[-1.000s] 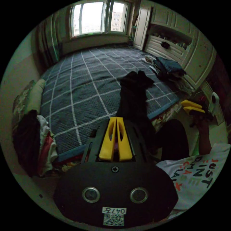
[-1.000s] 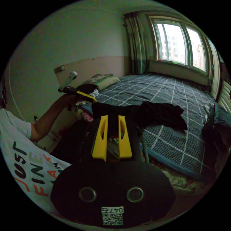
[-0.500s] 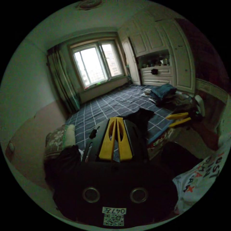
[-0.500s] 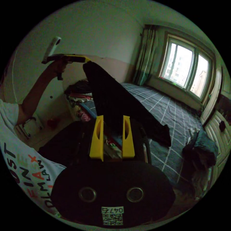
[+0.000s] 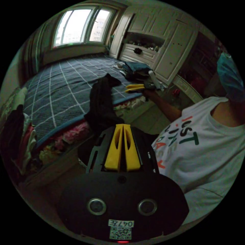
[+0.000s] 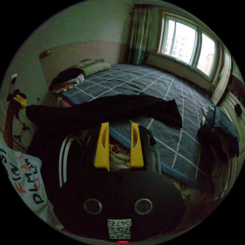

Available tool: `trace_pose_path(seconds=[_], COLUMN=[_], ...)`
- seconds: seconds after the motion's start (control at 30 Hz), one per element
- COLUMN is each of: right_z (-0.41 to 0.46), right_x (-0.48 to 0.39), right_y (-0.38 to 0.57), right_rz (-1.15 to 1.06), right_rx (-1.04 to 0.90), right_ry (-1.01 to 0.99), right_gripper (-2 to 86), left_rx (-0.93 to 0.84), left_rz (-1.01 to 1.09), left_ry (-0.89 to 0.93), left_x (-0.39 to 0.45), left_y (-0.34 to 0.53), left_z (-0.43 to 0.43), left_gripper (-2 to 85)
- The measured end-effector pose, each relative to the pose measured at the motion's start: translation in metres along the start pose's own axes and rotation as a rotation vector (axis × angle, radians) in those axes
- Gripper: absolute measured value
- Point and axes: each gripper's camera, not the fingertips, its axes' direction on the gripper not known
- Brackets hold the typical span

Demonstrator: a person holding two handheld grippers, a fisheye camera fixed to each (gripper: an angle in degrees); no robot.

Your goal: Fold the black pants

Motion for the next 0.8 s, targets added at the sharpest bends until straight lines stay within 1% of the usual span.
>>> trace_pose_path(seconds=[0.07,0.17,0.23,0.27,0.33,0.4,0.5,0.53,0.63,0.73,0.8], right_z=[0.013,0.024,0.021,0.018,0.003,-0.008,-0.019,-0.023,-0.032,-0.049,-0.060], right_x=[-0.013,-0.046,-0.077,-0.085,-0.117,-0.144,-0.184,-0.197,-0.215,-0.220,-0.220], right_y=[-0.015,-0.034,-0.044,-0.046,-0.056,-0.062,-0.071,-0.072,-0.078,-0.084,-0.088], right_rz=[-0.071,-0.277,-0.443,-0.474,-0.587,-0.690,-0.832,-0.887,-0.934,-0.929,-0.909], right_rx=[-0.024,0.005,0.071,0.090,0.180,0.200,0.177,0.168,0.165,0.157,0.152], right_ry=[-0.023,-0.115,-0.291,-0.346,-0.526,-0.623,-0.744,-0.749,-0.745,-0.711,-0.713], right_gripper=[10.8,11.7,11.9,12.0,12.3,12.1,9.9,8.7,7.0,9.4,10.9], left_rx=[-0.030,-0.056,-0.085,-0.091,-0.084,-0.081,-0.082,-0.089,-0.090,-0.063,-0.048], left_rz=[0.064,0.090,0.100,0.117,0.140,0.154,0.154,0.157,0.154,0.144,0.145], left_ry=[0.095,0.198,0.213,0.221,0.232,0.235,0.223,0.217,0.182,0.238,0.245], left_x=[0.001,-0.004,-0.008,-0.009,-0.009,-0.010,-0.014,-0.014,-0.016,-0.021,-0.023], left_y=[-0.009,-0.025,-0.034,-0.039,-0.047,-0.056,-0.071,-0.076,-0.088,-0.104,-0.115], left_z=[0.014,0.027,0.034,0.036,0.038,0.038,0.039,0.039,0.040,0.040,0.040], left_gripper=[-1.0,-1.0,-1.0,-1.0,-1.0,-1.0,-1.0,-1.0,-1.0,-1.0,-1.0])
